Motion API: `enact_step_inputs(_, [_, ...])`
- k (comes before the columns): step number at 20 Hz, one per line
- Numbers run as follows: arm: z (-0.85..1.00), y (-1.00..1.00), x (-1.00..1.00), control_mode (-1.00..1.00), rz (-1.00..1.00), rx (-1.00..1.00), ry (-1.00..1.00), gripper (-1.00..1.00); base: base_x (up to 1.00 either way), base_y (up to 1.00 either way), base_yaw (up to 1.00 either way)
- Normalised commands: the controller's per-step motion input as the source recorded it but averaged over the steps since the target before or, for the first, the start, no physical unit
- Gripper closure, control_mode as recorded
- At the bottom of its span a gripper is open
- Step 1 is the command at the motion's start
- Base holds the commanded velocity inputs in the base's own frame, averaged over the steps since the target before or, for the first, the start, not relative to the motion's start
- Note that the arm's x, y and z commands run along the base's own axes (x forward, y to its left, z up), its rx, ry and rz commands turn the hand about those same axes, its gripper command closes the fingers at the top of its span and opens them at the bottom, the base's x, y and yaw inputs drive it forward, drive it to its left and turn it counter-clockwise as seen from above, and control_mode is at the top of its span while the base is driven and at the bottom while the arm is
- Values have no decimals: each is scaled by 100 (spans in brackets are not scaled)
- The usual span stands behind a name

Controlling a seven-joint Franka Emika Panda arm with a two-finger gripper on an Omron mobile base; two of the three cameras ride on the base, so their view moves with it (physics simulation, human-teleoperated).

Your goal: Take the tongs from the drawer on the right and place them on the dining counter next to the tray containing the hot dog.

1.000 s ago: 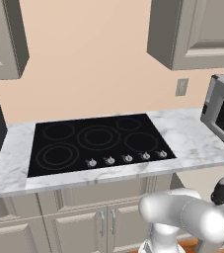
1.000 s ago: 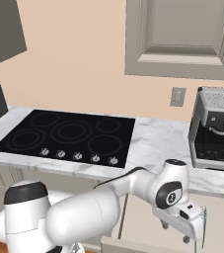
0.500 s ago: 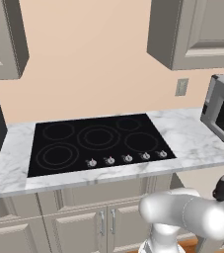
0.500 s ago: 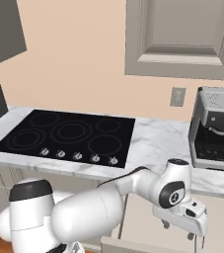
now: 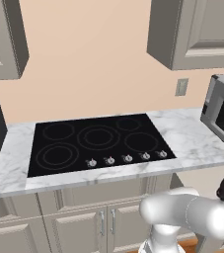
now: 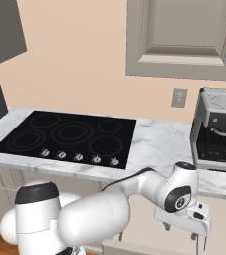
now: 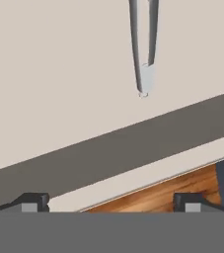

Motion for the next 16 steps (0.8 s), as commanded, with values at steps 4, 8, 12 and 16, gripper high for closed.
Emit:
enact_step_inputs(4, [-12, -18, 5, -100, 7, 7, -6, -100, 0, 0, 0])
enact_step_inputs(8, [-20, -11, 19, -100, 7, 6, 0, -100, 0, 0, 0])
enact_step_inputs(12, [-26, -1, 31, -100, 7, 7, 0, -100, 0, 0, 0])
enact_step_inputs(16, [-23, -15, 18, -100, 5, 7, 0, -100, 0, 0, 0])
